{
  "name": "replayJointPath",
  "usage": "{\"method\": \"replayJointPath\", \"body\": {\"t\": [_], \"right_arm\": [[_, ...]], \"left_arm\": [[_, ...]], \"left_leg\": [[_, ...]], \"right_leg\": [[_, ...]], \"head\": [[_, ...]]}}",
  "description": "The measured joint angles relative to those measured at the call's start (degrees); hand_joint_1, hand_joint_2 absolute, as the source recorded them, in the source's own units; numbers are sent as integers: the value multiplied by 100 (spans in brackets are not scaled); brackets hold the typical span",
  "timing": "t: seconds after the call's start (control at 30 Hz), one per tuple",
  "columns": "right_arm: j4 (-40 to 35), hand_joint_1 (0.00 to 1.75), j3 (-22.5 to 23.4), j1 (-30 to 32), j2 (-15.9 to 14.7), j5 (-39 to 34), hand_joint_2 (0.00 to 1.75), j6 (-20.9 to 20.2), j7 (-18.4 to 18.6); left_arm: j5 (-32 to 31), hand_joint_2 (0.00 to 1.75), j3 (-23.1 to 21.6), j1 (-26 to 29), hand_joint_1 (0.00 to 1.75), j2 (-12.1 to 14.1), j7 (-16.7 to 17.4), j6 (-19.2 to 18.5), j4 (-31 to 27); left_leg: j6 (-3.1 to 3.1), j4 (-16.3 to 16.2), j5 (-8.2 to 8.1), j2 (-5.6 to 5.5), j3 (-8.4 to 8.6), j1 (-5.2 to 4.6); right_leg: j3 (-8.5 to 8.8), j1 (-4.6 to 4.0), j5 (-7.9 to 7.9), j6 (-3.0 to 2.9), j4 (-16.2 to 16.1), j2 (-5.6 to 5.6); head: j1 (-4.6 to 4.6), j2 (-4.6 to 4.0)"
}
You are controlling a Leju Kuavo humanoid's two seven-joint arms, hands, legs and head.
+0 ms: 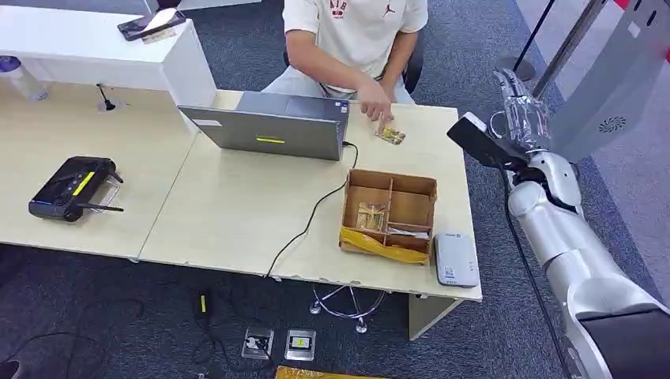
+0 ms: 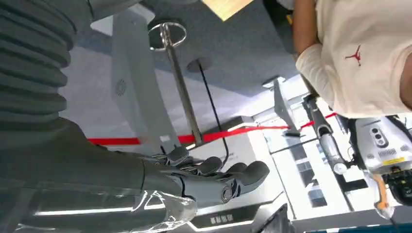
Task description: Pass the card to the sensor for recognition and then transmit it.
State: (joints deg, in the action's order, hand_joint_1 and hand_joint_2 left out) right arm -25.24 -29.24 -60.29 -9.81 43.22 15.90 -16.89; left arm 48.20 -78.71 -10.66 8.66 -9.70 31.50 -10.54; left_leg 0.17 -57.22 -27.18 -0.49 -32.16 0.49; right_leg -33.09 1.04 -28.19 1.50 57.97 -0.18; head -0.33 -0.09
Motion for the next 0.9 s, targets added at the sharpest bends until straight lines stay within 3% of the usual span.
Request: {"method": "replayJointPath", "body": {"t": [0.23, 0.47, 0.53, 0.7, 0.9], "right_arm": [[-287, 0, 4, 213, 9, -595, 175, -816, -107], [-1278, 0, 7, 921, -48, -1431, 175, -1660, 591], [-2215, 0, 4, 1373, -172, -2087, 175, -2142, 998], [-3250, 0, 4, 1880, -357, -2385, 175, -2300, 1406], [-4127, 0, 7, 2363, -566, -2403, 175, -2269, 1574]], "left_arm": [[100, 0, 2, 2, 0, 2, 0, -2, 0], [129, 0, 13, 13, 0, 2, 11, 2, 0], [155, 0, 13, 42, 0, 4, 15, 2, 0], [162, 0, 31, 52, 0, 39, 20, -4, 0], [157, 0, 52, 67, 0, 52, 20, -4, 0]], "left_leg": [[0, 0, 0, 0, 0, 2], [0, 0, 0, -3, 4, 6], [0, 0, -1, -3, 1, 4], [-7, 0, -5, 5, 8, 7], [-8, 1, -6, 12, 9, 7]], "right_leg": [[2, -2, 0, 0, 0, -2], [7, -6, -2, -2, -1, -8], [-1, -5, -3, -3, -1, -6], [3, -7, -4, -4, -2, 0], [2, -7, -4, -4, -2, 13]], "head": [[4, 0], [2, 0], [4, 0], [6, 0], [2, 0]]}}
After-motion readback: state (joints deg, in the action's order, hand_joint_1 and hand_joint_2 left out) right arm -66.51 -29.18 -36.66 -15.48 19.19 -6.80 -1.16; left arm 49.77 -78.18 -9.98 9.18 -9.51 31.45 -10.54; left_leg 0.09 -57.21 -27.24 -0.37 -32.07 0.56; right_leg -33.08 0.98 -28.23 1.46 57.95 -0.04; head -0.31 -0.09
